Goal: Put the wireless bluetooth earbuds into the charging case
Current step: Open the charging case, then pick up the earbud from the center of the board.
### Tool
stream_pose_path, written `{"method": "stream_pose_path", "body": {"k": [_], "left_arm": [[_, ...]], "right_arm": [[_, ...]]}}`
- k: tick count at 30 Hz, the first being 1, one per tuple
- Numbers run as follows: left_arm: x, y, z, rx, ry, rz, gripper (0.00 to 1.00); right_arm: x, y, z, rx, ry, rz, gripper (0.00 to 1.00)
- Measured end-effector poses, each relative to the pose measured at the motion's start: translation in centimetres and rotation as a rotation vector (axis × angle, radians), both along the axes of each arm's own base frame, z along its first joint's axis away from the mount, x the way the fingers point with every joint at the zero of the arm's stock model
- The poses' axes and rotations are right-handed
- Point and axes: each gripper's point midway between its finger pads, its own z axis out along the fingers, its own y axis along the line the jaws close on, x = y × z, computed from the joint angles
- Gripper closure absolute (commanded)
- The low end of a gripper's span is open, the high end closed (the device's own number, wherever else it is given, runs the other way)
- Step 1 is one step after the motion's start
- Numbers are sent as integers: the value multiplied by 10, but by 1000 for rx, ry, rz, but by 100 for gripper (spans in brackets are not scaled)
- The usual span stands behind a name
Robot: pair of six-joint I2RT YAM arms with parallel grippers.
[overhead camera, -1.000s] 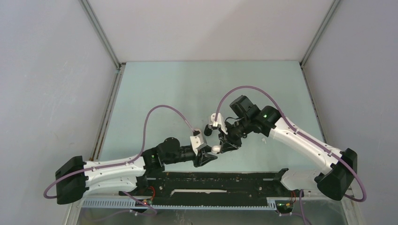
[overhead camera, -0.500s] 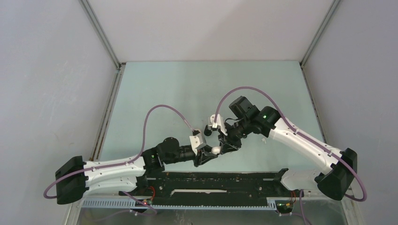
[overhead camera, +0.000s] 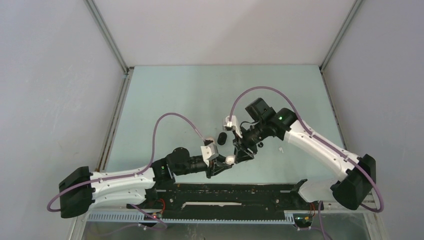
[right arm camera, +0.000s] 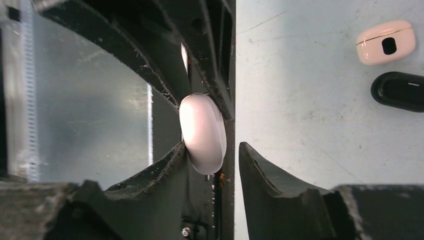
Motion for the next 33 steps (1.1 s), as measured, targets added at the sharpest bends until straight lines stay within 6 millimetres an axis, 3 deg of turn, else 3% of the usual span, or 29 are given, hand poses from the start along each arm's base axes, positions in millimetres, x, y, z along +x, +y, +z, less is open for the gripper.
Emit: {"method": "stream_pose_path", "body": {"k": [8, 15, 18, 21, 24, 27, 31, 33], "left_arm": [[-3, 2, -1, -15, -9, -9, 100], [-2, 2, 1, -25, -10, -4, 100], [-2, 2, 1, -35, -13, -2, 100], [-1, 4, -2, -39, -8, 6, 100], [0, 7, -6, -39, -5, 24, 100], [0, 10, -10, -42, 2, 33, 100], [1, 11, -10, -55, 11, 43, 100], [1, 10, -8, -60, 9, 43, 100]], "right_arm": [[34, 3, 19, 83, 181, -112, 48], [40, -2, 43, 169, 268, -129, 46], [59, -22, 51, 195, 234, -209, 48], [89, -58, 52, 173, 145, -373, 53], [106, -103, 33, 94, 40, -565, 57], [101, -143, -10, -63, -31, -702, 58], [83, -173, -65, -253, -44, -724, 63], [81, -183, -81, -321, -45, -723, 64]]}}
